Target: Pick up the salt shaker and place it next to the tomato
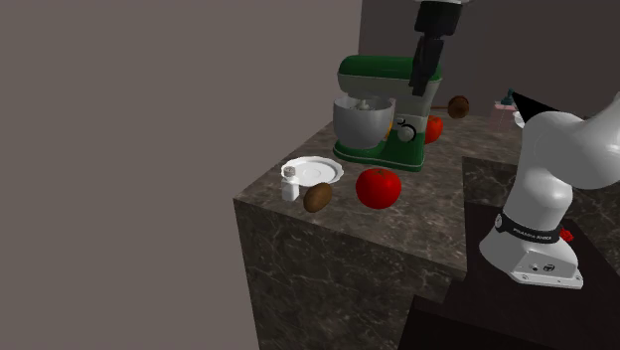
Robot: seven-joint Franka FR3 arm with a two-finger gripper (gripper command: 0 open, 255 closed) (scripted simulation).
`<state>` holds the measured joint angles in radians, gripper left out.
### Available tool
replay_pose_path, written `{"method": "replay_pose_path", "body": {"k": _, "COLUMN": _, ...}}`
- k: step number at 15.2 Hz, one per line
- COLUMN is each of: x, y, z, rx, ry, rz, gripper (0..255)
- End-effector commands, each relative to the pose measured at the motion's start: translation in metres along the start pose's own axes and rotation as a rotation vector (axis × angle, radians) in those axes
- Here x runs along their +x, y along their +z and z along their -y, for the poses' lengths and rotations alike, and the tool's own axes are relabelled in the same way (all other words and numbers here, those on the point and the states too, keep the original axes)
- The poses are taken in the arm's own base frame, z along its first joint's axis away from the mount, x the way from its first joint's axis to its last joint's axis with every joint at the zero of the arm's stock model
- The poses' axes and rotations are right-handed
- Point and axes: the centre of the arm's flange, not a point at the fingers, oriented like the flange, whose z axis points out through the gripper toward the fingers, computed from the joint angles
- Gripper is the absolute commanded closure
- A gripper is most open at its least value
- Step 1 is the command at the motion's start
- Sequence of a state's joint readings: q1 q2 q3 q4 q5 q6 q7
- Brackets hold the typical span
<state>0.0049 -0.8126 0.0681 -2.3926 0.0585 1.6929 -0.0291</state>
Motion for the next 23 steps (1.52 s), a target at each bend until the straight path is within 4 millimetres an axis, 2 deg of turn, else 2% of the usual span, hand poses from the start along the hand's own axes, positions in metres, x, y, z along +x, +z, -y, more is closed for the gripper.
{"method": "replay_pose_path", "body": {"k": 1, "x": 0.000, "y": 0.000, "z": 0.000, "rx": 0.000, "ry": 0.000, "rz": 0.000, "gripper": 0}}
{"method": "replay_pose_path", "body": {"k": 12, "x": 0.105, "y": 0.100, "z": 0.035, "rx": -0.056, "ry": 0.084, "rz": 0.014, "gripper": 0}}
{"method": "replay_pose_path", "body": {"k": 23, "x": 0.211, "y": 0.202, "z": 0.055, "rx": -0.112, "ry": 0.169, "rz": 0.028, "gripper": 0}}
